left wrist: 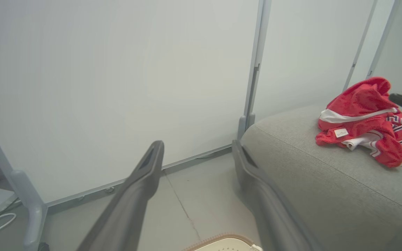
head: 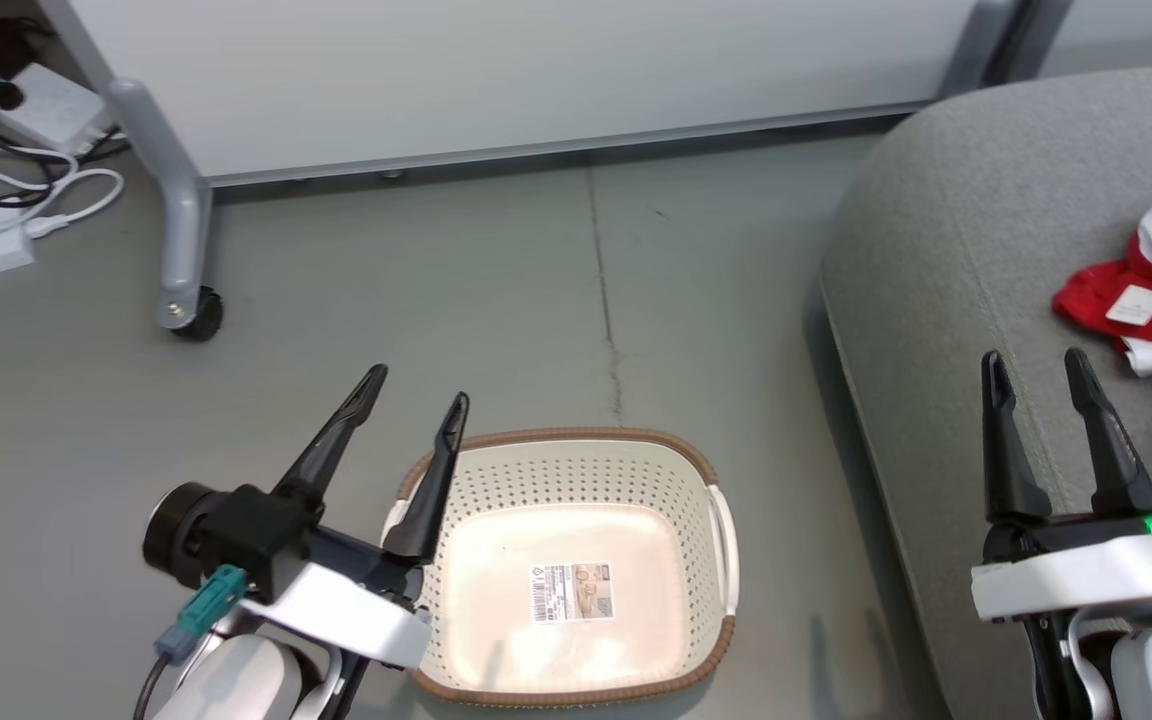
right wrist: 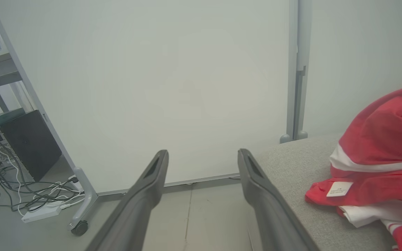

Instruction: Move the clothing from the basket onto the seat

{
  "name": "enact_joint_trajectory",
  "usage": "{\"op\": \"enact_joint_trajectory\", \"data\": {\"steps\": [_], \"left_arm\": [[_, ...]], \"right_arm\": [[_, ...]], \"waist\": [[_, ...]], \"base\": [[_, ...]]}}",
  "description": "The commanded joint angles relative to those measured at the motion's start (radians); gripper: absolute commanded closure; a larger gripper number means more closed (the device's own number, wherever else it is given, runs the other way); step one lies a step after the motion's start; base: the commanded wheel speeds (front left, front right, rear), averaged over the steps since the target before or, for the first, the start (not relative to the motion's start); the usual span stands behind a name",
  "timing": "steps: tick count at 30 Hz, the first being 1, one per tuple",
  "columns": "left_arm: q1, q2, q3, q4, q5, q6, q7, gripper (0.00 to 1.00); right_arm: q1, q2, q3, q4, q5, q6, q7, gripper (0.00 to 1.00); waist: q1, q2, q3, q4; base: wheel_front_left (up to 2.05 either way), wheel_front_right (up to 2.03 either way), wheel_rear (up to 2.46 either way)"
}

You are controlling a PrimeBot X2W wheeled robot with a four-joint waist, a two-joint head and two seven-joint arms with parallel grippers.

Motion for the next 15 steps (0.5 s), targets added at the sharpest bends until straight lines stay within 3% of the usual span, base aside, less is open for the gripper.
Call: {"op": "enact_joint_trajectory", "data": {"steps": [1, 7, 15], "left_arm": [[0.023, -0.005, 0.025, -0.005, -0.006, 0.01, -0.004, 0.0], [0.096, -0.03, 0.135, -0.018, 0.003, 0.026, -0.004, 0.0], [0.169, -0.069, 0.272, -0.019, 0.027, 0.014, -0.004, 0.0]], "right_arm": [[0.02, -0.006, -0.004, -0.01, -0.003, 0.001, 0.005, 0.0], [0.07, -0.005, -0.003, -0.048, -0.013, 0.001, 0.018, 0.0], [0.138, -0.005, -0.02, -0.086, -0.035, 0.001, 0.041, 0.0]], "waist": [[0.0, -0.0001, -0.022, 0.029], [0.0, -0.0001, -0.04, 0.059], [0.0, -0.0001, -0.061, 0.079]], "base": [[0.0, 0.0, 0.0], [0.0, 0.0, 0.0], [0.0, 0.0, 0.0]]}}
